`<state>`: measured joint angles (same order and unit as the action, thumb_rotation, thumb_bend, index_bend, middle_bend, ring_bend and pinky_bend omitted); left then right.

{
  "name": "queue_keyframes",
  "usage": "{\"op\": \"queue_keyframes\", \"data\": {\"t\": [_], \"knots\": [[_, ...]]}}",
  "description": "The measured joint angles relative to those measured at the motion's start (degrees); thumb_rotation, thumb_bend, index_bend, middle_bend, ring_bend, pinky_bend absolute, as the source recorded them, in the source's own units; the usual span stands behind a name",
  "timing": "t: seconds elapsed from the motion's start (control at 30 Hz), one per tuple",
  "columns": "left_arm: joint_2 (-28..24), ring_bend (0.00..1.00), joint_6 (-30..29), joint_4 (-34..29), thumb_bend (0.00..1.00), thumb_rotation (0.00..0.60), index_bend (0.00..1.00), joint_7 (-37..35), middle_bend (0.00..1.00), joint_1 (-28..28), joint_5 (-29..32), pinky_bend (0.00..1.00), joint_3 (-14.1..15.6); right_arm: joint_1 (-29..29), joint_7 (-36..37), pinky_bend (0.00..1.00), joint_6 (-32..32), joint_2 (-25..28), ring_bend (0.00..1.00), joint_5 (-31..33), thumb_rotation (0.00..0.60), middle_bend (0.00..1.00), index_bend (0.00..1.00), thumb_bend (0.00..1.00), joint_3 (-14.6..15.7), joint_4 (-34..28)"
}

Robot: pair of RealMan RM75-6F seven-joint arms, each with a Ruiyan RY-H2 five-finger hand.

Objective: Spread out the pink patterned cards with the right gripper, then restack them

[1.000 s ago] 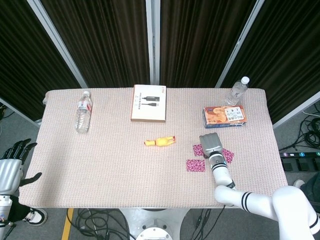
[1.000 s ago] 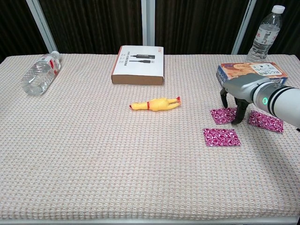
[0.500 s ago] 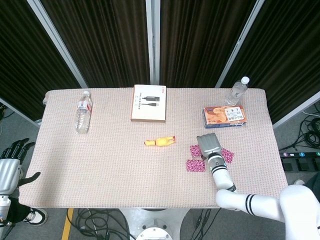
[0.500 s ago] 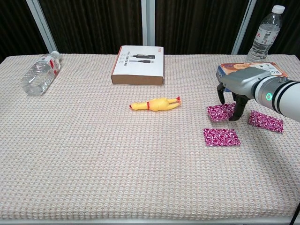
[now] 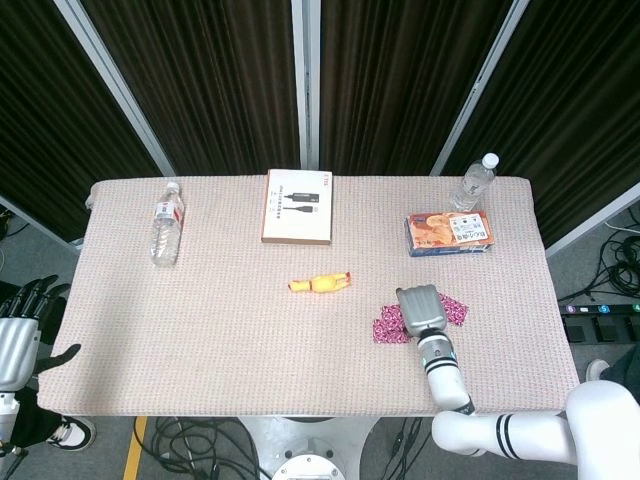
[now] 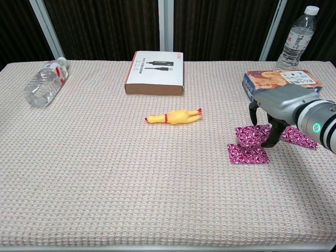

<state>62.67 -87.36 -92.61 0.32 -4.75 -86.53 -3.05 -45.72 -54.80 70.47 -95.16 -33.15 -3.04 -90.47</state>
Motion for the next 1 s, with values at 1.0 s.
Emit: {"op": "queue_keyframes", "data": {"t": [1.0], "knots": [[-0.1,0.13,-0.1,-0.1,0.0,0.597,0.23,-0.1,0.22,0.1,0.0,0.24,-0.1,4.0,-1.9,0.9,1.4,-5.5,0.86,-2.0,0.566,1.0,0.43,0.07,-0.4,1.7]]}}
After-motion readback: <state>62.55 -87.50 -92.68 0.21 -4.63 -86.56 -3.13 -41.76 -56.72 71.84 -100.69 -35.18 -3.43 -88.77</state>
